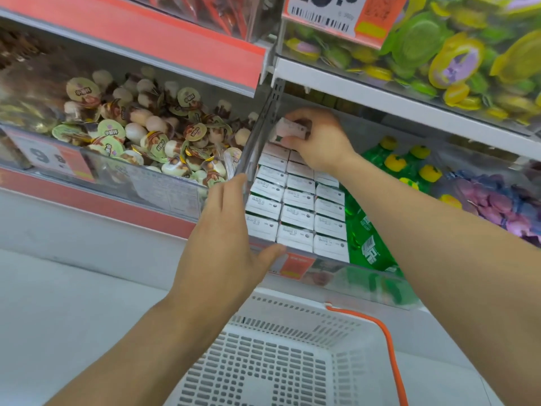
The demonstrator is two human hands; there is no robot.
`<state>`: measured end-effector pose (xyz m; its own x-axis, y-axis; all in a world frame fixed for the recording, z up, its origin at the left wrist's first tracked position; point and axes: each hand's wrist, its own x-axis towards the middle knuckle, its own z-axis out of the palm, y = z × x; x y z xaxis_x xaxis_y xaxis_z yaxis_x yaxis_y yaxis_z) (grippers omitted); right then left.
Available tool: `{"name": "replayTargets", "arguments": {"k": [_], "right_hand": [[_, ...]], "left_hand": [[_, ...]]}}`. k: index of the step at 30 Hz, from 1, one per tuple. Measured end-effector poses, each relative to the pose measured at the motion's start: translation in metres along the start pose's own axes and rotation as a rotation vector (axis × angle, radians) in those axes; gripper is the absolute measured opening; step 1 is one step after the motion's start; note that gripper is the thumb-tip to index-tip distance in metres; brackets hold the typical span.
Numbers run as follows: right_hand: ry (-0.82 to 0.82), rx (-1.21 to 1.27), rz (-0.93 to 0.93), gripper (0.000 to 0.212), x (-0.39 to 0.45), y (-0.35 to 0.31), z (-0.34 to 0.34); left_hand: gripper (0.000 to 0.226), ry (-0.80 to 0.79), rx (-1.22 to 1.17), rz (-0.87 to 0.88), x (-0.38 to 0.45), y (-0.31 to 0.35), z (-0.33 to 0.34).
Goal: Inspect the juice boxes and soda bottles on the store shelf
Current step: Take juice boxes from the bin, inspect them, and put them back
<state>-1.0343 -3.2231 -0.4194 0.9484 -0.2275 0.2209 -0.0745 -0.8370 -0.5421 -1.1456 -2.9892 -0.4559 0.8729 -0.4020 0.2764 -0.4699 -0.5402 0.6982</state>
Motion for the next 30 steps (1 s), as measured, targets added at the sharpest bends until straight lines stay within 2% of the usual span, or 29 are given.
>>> {"name": "replayTargets", "arguments": {"k": [6,8,10,12,15,17,18,20,22,26,28,30], "right_hand": [[0.21,0.001,-0.097,0.042,-0.051,-0.027,-0.018],[0.28,0.077,-0.116,0.039,-0.073,-0.03,-0.021],[0.326,0.285,-0.088,0.034,-0.105,-0.035,-0.023],[0.314,0.482,-0.061,0.029,-0.143,-0.042,-0.03],[0.199,0.611,-0.052,0.031,-0.197,-0.043,-0.044],[0.052,0.655,-0.055,0.031,-0.228,-0.033,-0.051],[-0.035,0.658,-0.046,0.032,-0.241,-0.026,-0.054],[-0.19,0.675,-0.005,0.035,-0.262,-0.01,-0.056],[-0.273,0.694,0.049,0.036,-0.275,0.003,-0.057],[-0.263,0.701,0.221,0.034,-0.283,0.019,-0.057],[-0.171,0.757,0.304,0.029,-0.283,0.021,-0.055],[-0.11,0.788,0.361,0.027,-0.282,0.021,-0.051]], "left_hand": [[0.092,-0.021,0.023,-0.031,0.004,0.008,-0.004],[0.084,0.043,0.135,0.007,0.002,0.011,-0.005],[0.075,0.152,0.194,0.081,0.0,0.014,-0.005],[0.065,0.244,0.095,0.157,-0.003,0.024,-0.007],[0.055,0.29,-0.095,0.25,-0.011,0.042,-0.01],[0.053,0.201,-0.177,0.27,-0.023,0.048,-0.005],[0.051,0.099,-0.237,0.25,-0.031,0.05,0.0],[0.037,-0.173,-0.431,0.106,-0.049,0.057,0.011],[0.024,-0.389,-0.649,-0.109,-0.065,0.064,0.021],[0.036,-0.552,-0.762,-0.291,-0.077,0.059,0.035],[0.036,-0.627,-0.797,-0.284,-0.08,0.058,0.038],[0.038,-0.623,-0.772,-0.265,-0.083,0.059,0.041]]}}
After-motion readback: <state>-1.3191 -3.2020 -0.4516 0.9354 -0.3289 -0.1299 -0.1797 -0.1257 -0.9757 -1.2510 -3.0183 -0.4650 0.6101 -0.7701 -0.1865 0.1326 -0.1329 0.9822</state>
